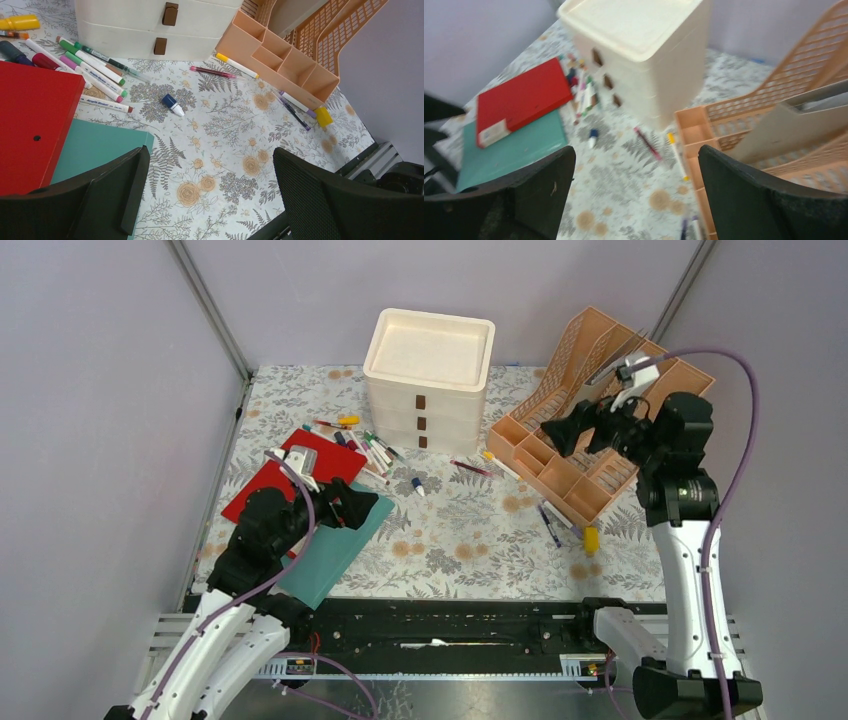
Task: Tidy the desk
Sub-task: Place the folder in the storage box.
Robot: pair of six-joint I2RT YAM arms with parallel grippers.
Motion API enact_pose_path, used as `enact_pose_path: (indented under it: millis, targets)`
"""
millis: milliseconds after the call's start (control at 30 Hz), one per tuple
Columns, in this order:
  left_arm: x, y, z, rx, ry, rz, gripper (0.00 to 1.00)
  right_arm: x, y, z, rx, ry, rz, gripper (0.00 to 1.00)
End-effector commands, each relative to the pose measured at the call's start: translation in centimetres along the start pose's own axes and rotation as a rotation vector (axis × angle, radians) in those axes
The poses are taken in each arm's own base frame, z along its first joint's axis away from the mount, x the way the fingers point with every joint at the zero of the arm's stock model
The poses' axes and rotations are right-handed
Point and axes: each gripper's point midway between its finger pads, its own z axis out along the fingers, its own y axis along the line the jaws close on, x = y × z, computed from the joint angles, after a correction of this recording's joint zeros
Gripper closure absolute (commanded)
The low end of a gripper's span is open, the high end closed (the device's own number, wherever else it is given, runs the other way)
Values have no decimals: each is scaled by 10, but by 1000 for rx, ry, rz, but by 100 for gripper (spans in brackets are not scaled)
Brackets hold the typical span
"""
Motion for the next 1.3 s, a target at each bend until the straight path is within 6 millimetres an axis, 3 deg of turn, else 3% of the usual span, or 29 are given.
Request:
enact_pose_path:
  millis: [0, 267, 433, 667, 833, 1067, 1267]
  targets:
    - [-11, 2, 6, -5, -34, 18, 1, 28, 48, -8, -274, 26, 46, 0]
    - [1, 40, 21, -197, 44, 15, 1, 96, 58, -14, -353, 91, 79, 0]
    - [22, 61, 39, -282, 172, 22, 1, 123, 57, -14, -348, 86, 91, 0]
    - [50, 100, 66, -467, 425, 88, 1, 138, 45, -15, -271, 67, 22, 0]
    - [48, 123, 72, -620, 551, 295, 1, 140, 32, -12, -198, 92, 18, 0]
    - [51, 158, 85, -708, 601, 529, 1, 142, 23, -11, -152, 115, 5, 0]
    - [59, 174, 95, -667, 581, 656, 1, 142, 20, -11, -140, 119, -8, 0]
